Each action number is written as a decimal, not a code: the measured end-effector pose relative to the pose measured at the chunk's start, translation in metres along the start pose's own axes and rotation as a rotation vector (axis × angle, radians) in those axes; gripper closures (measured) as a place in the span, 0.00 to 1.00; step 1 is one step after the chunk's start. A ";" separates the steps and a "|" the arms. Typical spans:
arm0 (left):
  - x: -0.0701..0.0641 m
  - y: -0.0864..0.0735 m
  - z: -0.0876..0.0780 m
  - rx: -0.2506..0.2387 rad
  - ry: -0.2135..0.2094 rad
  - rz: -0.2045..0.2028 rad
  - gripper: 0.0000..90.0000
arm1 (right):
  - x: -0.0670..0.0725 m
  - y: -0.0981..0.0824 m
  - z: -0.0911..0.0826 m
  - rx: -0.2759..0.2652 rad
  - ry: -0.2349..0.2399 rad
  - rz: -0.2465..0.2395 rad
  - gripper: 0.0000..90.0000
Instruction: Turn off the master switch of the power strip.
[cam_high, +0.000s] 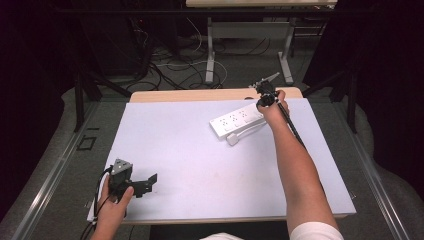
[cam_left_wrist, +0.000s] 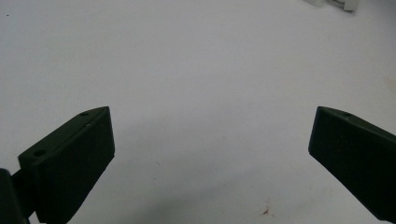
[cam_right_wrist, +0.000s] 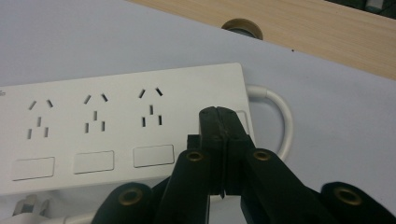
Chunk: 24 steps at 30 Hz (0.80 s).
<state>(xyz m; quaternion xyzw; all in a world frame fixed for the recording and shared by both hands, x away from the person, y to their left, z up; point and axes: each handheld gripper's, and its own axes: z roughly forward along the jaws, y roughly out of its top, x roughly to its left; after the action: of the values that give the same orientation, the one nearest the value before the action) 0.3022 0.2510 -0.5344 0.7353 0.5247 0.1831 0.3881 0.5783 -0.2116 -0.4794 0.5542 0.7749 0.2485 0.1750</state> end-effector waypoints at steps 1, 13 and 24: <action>0.000 0.000 0.000 0.001 0.001 0.003 0.00 | 0.000 0.000 0.001 0.002 -0.003 0.001 1.00; 0.000 -0.001 -0.001 0.000 0.008 0.000 0.00 | -0.007 -0.001 0.013 0.055 -0.010 0.029 1.00; 0.000 -0.001 0.000 0.007 0.012 -0.009 0.00 | -0.007 -0.003 0.025 0.073 -0.011 0.034 1.00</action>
<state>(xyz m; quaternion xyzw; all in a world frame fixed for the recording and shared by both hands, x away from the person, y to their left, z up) 0.3013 0.2511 -0.5351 0.7333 0.5309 0.1841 0.3829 0.5917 -0.2144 -0.5012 0.5748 0.7729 0.2197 0.1546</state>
